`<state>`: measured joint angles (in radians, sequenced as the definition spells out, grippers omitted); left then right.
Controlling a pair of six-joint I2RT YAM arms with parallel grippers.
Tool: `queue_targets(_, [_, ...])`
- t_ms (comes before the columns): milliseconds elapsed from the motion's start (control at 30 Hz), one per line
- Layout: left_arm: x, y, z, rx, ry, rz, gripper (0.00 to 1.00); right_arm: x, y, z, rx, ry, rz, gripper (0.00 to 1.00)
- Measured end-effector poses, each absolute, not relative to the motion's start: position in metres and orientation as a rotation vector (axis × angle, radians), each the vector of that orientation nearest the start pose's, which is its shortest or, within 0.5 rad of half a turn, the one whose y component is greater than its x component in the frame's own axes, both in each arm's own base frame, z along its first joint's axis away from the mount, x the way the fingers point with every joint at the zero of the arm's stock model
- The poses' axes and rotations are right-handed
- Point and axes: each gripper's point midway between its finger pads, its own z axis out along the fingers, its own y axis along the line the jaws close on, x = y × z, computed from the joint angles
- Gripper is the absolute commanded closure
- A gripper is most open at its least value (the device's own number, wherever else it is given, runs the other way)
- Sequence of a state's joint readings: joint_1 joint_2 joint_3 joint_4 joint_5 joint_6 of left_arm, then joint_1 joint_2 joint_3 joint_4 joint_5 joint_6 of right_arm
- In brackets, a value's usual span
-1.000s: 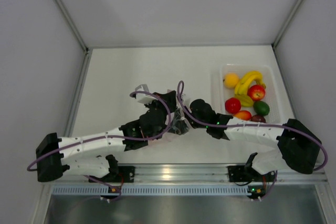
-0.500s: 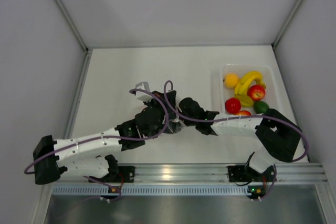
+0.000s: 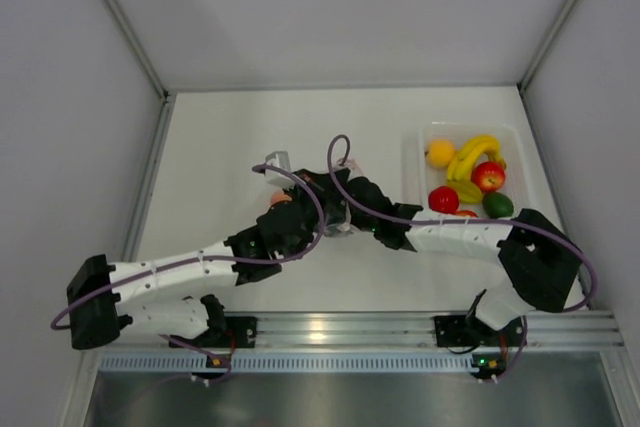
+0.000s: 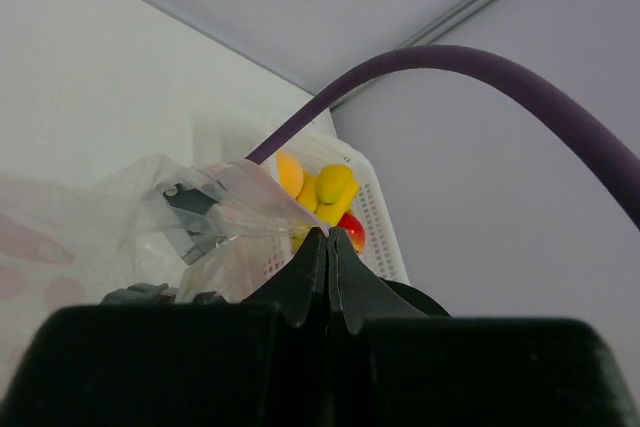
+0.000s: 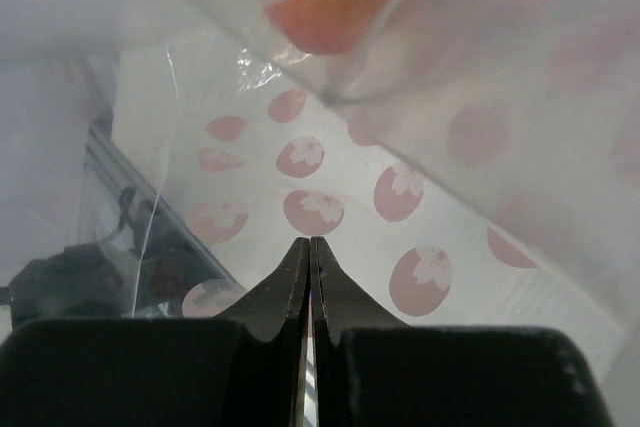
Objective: Open the zip-top bag and remove the fake food
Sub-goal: Pick up the fake fruit from the zipper food storage bag.
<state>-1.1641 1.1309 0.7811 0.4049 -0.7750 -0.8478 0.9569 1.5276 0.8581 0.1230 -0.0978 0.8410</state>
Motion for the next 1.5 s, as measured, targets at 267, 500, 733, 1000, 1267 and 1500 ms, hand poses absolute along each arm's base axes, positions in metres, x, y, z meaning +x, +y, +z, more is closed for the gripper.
queue_targets(267, [0.244,-0.328,0.305,-0.476,1.57,-1.112,1.0,0.239,0.355,0.135,-0.037,2.303,1.078,0.96])
queue_targets(500, [0.24,-0.35,0.283,-0.528,1.636,-1.195,1.0,0.253,0.329,0.125,0.0,2.344,0.937,1.0])
queue_targets(733, [0.238,-0.366,0.276,-0.594,1.664,-1.272,1.0,0.258,0.287,0.115,-0.092,2.436,0.641,1.0])
queue_targets(1000, [0.245,-0.369,0.298,-0.645,1.612,-1.303,1.0,0.261,0.25,0.129,-0.316,2.537,0.37,1.0])
queue_targets(1267, [0.228,-0.351,0.33,-0.575,1.573,-1.322,1.0,0.25,0.21,0.128,-0.554,2.662,0.131,0.99])
queue_targets(1500, [0.224,-0.317,0.308,-0.518,1.625,-1.214,1.0,0.251,0.203,0.13,-0.64,2.702,0.0,0.99])
